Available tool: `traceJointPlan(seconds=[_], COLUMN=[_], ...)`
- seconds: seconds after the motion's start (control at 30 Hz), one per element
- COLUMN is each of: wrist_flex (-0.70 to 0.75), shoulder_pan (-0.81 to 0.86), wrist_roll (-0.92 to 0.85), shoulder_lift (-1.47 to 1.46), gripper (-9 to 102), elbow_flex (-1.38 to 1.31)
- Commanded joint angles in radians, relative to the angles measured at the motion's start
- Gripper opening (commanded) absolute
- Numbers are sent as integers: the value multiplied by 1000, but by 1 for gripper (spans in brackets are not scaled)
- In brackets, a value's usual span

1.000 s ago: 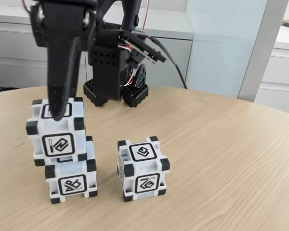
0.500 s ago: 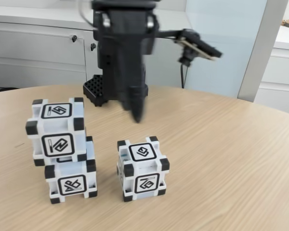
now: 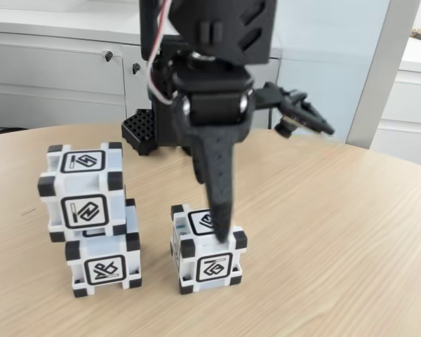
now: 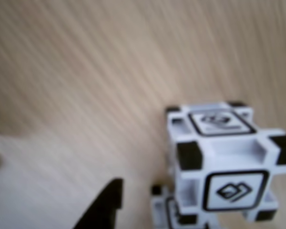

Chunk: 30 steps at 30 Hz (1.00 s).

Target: Stack cubes from left to right.

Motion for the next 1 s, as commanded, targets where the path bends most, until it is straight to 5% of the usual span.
traceJointPlan(seconds=[0.0, 0.77, 0.97], wrist_flex=[-60, -239, -275], shoulder_pan=[11, 12, 12], wrist_roll=[8, 20, 38], shoulder_lift=[-9, -270, -313], gripper=[45, 34, 18], elbow_flex=[-23, -21, -21])
